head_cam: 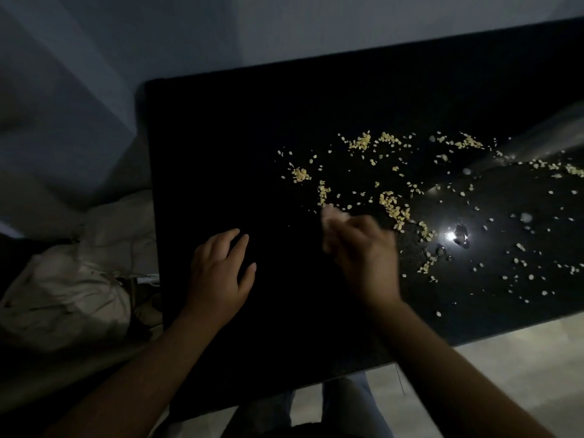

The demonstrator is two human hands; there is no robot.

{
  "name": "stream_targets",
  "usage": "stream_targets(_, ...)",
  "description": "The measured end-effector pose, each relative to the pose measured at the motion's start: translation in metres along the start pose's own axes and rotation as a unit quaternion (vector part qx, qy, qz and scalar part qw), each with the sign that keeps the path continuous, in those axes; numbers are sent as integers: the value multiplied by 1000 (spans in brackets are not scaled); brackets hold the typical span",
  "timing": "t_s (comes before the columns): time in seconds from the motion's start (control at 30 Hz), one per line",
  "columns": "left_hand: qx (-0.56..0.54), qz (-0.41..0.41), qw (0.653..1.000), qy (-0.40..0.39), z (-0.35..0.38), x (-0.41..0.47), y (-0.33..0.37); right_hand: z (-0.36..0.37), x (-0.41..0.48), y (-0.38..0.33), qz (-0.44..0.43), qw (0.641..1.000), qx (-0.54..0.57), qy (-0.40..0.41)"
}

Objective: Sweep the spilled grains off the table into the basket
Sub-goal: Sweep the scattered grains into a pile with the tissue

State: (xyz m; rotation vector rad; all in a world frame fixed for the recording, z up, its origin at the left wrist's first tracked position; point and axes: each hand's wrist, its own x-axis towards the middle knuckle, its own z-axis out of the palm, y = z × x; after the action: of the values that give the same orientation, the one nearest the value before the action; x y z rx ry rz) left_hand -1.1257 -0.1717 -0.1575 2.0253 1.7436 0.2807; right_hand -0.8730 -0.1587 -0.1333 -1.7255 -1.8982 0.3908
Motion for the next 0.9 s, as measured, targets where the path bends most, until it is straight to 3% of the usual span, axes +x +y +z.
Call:
stream_targets(0.13,18,1,1000,-3,-2,-1,-5,44,8,-48,-50,994,44,-83)
stream_targets(0.27,7,23,1000,-2,-3,-3,-9,62,26,-45,-67,993,13,-101)
stream_targets(0.53,-9,11,1000,8,1,1,-12,9,38,45,107,991,-85,14)
stream_targets(0.63,1,-1,1000,12,-1,4,-11,12,36,18,75,996,-31,29)
stream_targets(0.8,71,-26,997,-9,-2,8,-7,60,63,-43,-29,998,47,-40)
stream_targets(0.9,94,-41,995,-13,-1,9,-3,84,94,-58,-53,994,33,-88)
